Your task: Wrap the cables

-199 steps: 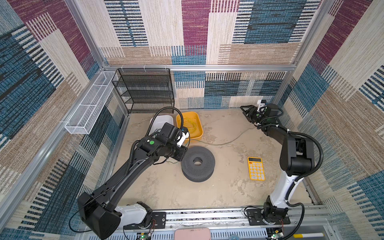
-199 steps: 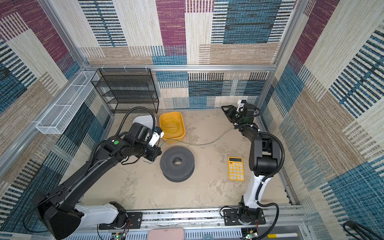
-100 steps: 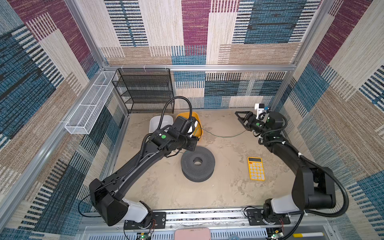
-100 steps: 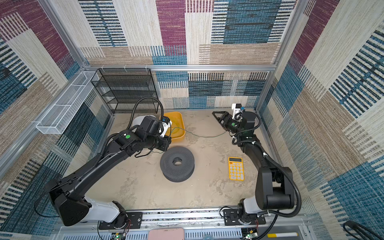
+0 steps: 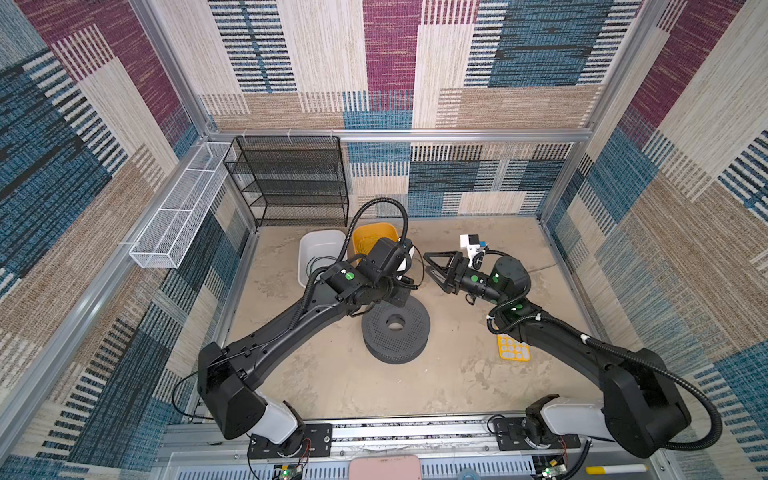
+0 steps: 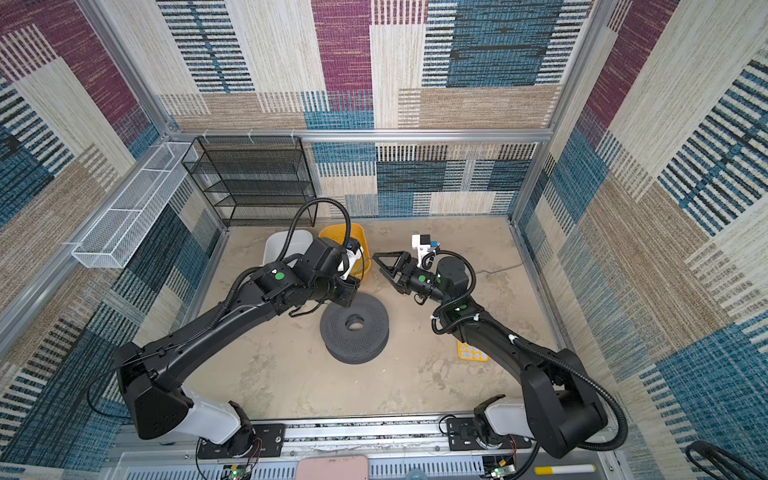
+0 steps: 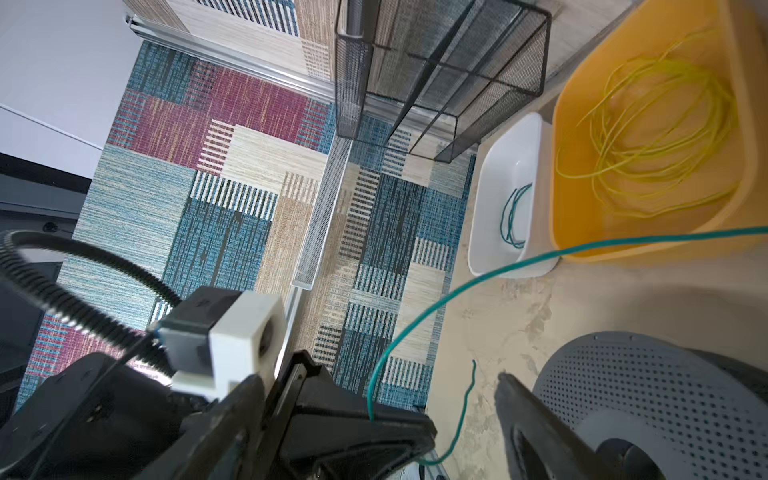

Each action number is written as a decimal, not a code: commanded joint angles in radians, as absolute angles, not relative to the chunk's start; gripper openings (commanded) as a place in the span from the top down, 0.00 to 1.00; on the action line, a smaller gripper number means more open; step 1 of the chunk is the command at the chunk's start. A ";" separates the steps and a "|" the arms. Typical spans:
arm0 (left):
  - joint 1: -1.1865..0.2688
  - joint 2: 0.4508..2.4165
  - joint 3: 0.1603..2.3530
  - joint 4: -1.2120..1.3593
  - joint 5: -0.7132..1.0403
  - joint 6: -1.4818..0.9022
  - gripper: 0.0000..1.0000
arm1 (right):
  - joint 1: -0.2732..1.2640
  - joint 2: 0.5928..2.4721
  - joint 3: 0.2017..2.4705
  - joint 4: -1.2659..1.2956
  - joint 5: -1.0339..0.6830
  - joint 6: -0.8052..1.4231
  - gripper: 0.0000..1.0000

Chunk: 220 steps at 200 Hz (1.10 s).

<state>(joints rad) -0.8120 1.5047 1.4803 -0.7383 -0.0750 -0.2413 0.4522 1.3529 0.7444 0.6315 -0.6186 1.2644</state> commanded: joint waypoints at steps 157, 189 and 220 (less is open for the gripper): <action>-0.847 1.505 1.431 -0.665 -0.094 -0.117 1.00 | 0.505 1.492 0.784 0.765 -0.635 1.341 0.70; -0.847 1.506 1.433 -0.667 -0.111 -0.107 1.00 | 0.505 1.485 0.761 0.783 -0.621 1.343 0.95; -0.846 1.465 1.437 -0.697 -0.126 -0.088 0.49 | 0.502 1.462 0.757 0.750 -0.593 1.297 1.00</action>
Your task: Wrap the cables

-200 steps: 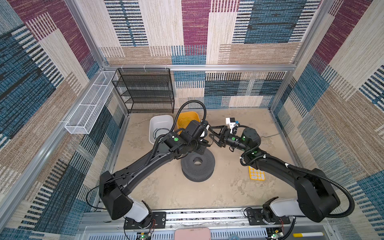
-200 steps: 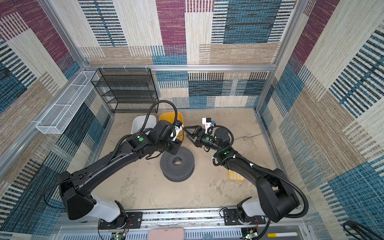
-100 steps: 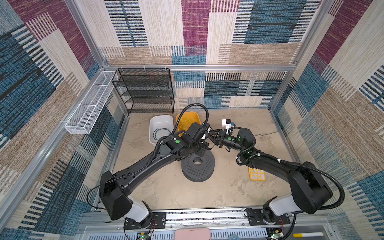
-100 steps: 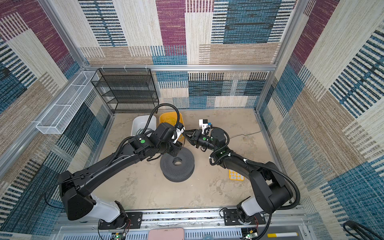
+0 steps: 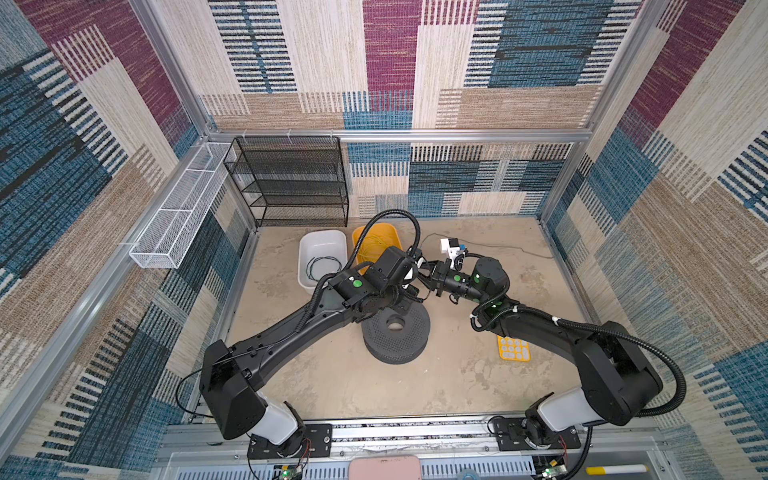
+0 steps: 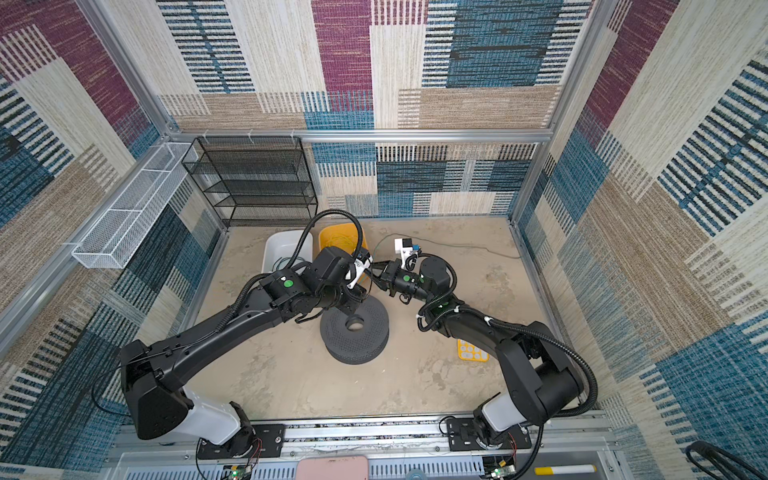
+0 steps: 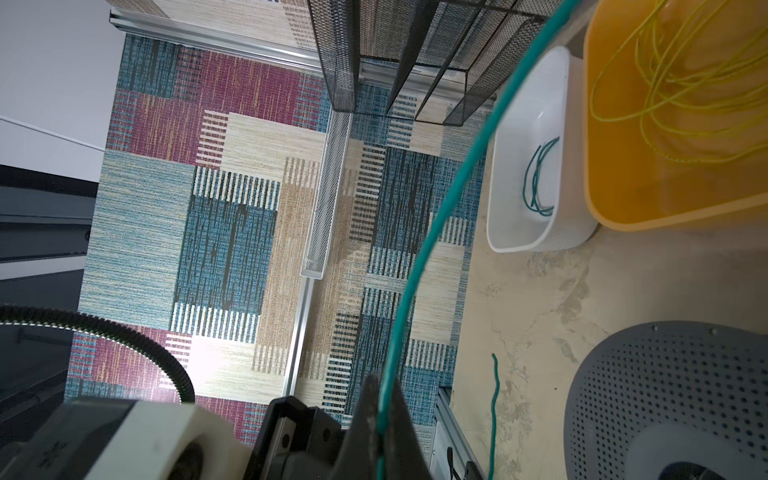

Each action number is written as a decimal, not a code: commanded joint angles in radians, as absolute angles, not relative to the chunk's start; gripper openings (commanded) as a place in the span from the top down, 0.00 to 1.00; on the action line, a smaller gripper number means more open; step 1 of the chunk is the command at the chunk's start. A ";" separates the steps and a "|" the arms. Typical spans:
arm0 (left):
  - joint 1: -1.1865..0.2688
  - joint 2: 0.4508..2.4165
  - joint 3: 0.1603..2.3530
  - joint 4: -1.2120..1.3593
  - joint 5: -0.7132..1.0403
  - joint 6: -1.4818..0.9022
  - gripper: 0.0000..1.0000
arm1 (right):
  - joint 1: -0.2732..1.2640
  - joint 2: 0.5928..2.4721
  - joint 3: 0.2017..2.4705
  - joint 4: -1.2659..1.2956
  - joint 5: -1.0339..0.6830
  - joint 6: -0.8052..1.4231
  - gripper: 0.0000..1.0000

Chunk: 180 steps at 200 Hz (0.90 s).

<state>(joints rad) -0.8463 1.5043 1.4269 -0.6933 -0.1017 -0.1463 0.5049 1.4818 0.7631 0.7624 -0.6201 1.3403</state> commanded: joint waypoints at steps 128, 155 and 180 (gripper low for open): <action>-0.618 0.651 0.639 -0.534 -0.036 -0.555 0.13 | 0.390 1.237 0.673 0.485 -0.593 0.999 1.00; -0.501 0.680 0.583 -0.471 0.149 -0.616 0.20 | 0.352 1.170 0.658 0.399 -0.570 0.924 1.00; -0.458 0.746 0.497 -0.305 0.356 -0.675 0.19 | 0.310 1.136 0.637 0.348 -0.559 0.871 1.00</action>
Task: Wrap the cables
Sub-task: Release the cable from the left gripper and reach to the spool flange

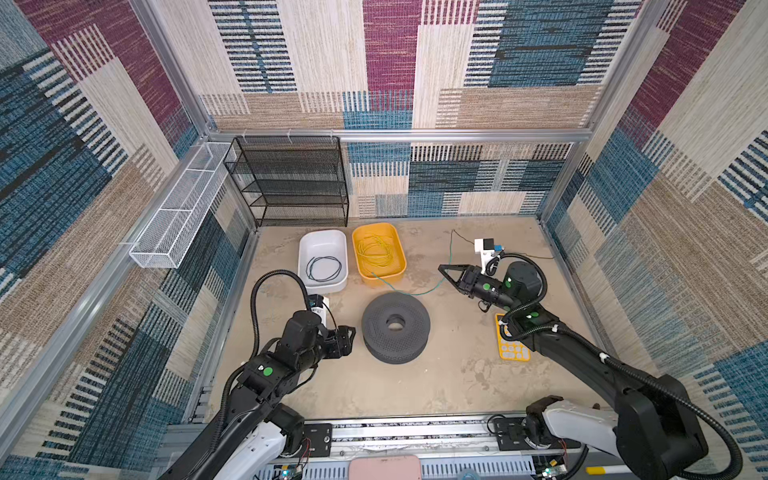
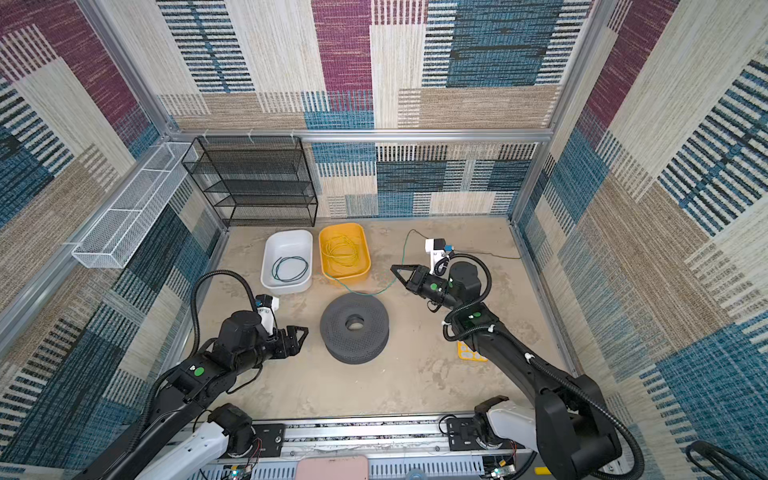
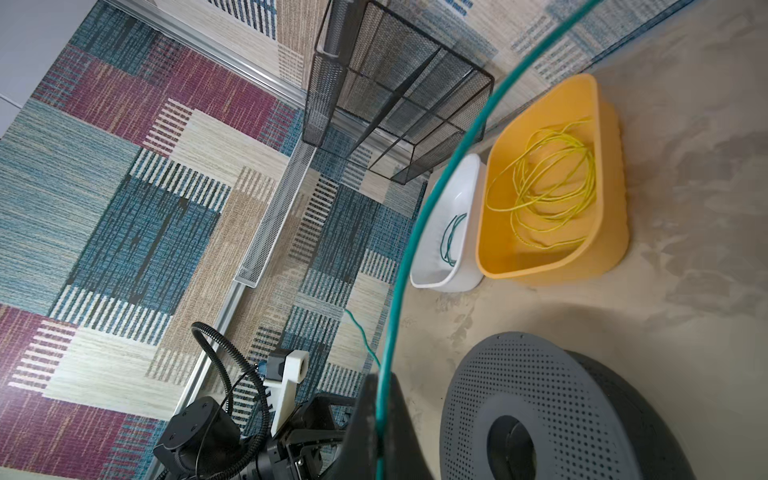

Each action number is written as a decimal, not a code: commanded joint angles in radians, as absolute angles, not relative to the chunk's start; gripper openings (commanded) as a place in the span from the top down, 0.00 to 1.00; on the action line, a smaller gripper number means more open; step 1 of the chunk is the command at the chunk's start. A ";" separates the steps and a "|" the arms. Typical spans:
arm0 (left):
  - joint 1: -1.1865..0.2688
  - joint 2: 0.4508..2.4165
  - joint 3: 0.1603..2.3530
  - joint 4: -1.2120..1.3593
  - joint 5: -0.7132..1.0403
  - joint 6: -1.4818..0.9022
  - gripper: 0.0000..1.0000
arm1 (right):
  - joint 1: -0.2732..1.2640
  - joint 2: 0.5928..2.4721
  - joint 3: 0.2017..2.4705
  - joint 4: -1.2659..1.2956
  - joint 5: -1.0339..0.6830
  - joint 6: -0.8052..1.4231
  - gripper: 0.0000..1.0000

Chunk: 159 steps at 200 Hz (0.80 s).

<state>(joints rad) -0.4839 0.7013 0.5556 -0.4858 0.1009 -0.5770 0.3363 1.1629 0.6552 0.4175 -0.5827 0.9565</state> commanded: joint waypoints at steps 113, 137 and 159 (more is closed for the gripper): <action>-0.443 1.032 0.341 0.186 0.474 -0.776 0.27 | 0.290 1.171 0.536 0.439 -0.614 0.861 1.00; -0.433 1.096 0.345 0.275 0.469 -0.785 0.41 | 0.290 1.160 0.546 0.412 -0.611 0.844 1.00; -0.433 1.141 0.361 0.338 0.475 -0.789 0.53 | 0.288 1.150 0.542 0.400 -0.604 0.839 1.00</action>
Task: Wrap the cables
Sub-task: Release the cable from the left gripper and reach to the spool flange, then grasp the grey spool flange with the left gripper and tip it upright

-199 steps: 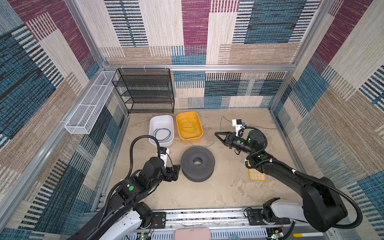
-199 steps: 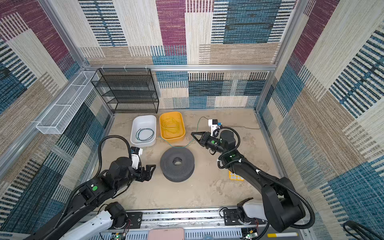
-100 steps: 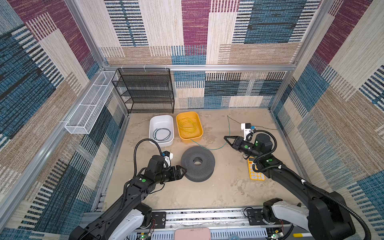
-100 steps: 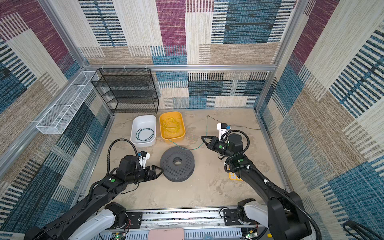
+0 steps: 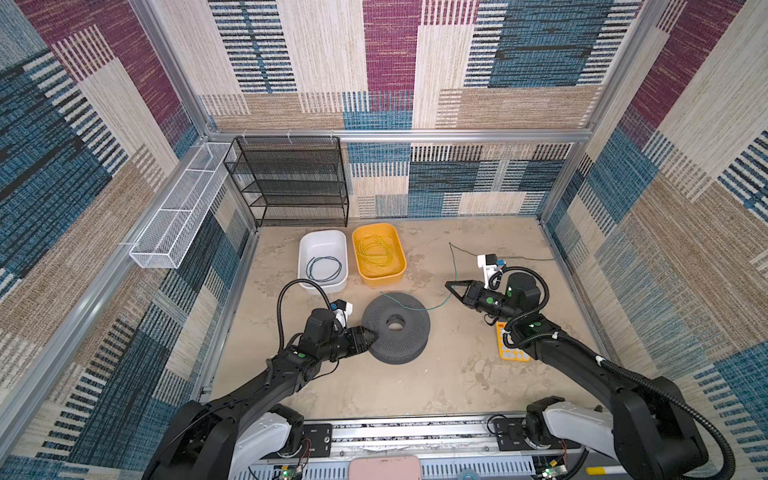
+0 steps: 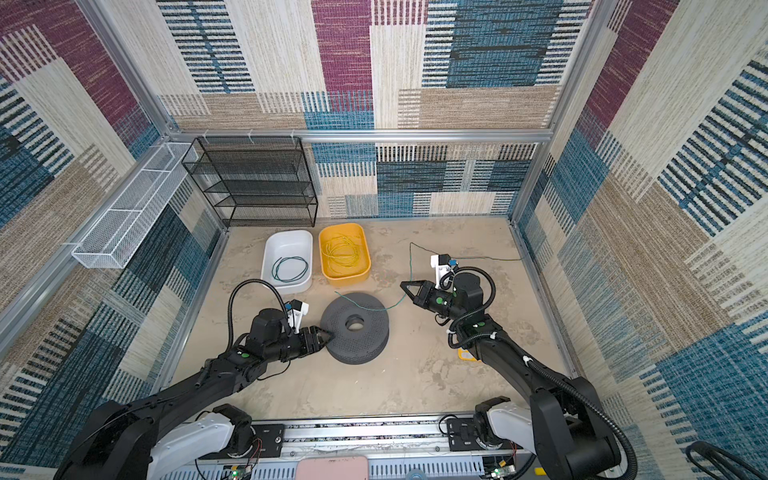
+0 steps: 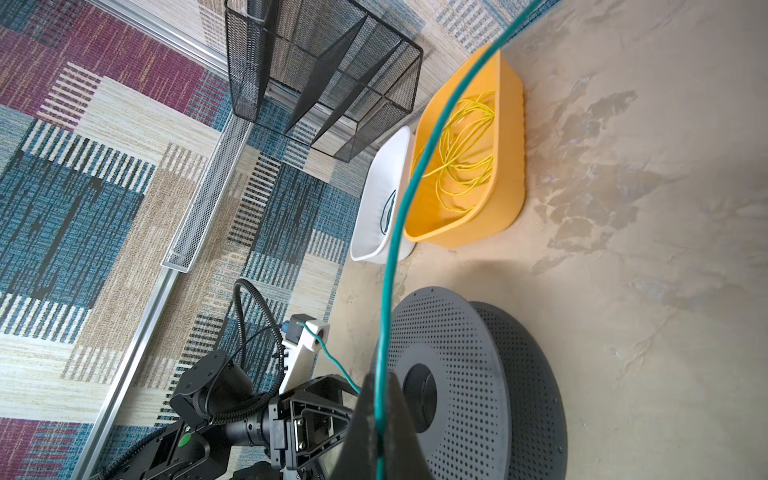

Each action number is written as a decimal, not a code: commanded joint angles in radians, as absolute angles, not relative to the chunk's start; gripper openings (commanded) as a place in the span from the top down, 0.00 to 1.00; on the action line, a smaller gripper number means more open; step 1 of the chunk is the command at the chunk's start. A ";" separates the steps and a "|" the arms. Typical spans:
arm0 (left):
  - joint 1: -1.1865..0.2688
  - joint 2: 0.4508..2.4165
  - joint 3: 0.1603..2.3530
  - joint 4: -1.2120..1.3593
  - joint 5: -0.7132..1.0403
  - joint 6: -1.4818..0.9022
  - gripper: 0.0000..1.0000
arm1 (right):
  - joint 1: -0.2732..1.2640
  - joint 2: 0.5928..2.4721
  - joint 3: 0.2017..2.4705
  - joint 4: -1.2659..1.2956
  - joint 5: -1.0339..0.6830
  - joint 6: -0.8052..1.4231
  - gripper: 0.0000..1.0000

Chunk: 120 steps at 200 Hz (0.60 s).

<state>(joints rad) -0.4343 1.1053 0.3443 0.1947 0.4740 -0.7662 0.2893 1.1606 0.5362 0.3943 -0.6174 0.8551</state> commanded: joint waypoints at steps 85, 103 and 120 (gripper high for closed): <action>-0.431 1.280 0.354 0.538 0.509 -0.820 0.49 | 0.285 1.137 0.539 0.393 -0.607 0.834 1.00; -0.431 1.323 0.333 0.648 0.528 -0.826 0.45 | 0.281 1.135 0.541 0.390 -0.606 0.831 1.00; -0.431 1.375 0.316 0.750 0.555 -0.836 0.45 | 0.280 1.135 0.546 0.387 -0.606 0.830 1.00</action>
